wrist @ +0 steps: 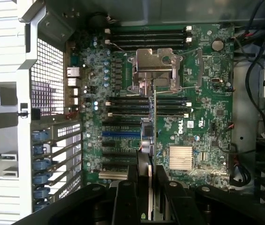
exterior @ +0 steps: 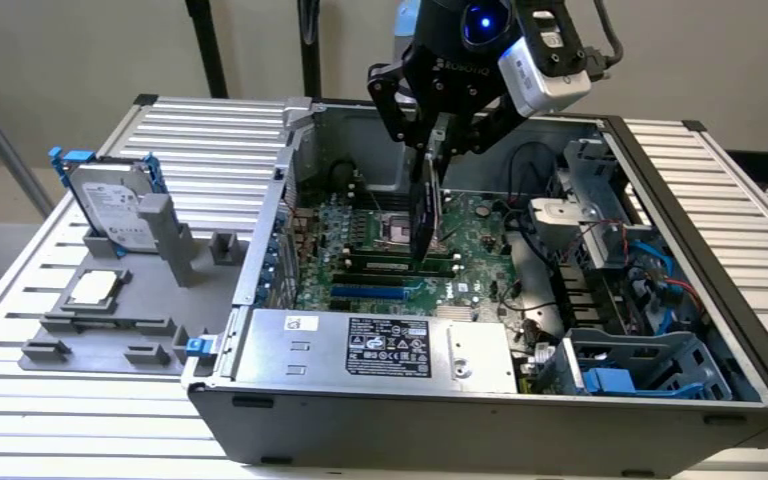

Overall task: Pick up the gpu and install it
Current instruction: 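Insert the gpu into the slot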

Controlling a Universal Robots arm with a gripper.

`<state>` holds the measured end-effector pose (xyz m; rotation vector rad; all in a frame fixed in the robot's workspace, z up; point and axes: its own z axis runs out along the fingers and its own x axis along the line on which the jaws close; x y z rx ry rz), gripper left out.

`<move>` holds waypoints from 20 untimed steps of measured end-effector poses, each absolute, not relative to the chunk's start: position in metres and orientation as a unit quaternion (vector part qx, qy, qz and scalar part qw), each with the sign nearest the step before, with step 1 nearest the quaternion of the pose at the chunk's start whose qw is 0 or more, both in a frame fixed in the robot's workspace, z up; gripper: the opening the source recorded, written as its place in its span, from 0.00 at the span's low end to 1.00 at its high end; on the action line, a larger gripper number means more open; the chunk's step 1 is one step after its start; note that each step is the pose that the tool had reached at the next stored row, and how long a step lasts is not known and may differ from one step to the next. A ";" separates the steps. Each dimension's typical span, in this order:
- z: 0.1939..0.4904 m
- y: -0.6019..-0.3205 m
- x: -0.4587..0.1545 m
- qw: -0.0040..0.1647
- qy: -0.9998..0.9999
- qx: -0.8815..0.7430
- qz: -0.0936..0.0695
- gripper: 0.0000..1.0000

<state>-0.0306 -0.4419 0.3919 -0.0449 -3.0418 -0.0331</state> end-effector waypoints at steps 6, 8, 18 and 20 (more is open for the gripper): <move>0.392 -0.442 -0.031 0.050 -0.999 -0.015 -0.011 0.27; 0.392 -0.442 -0.031 0.051 -0.999 -0.015 -0.011 0.27; 0.392 -0.442 -0.030 0.050 -0.998 0.037 -0.009 0.27; 0.392 -0.442 -0.030 0.048 -0.997 0.051 -0.012 0.27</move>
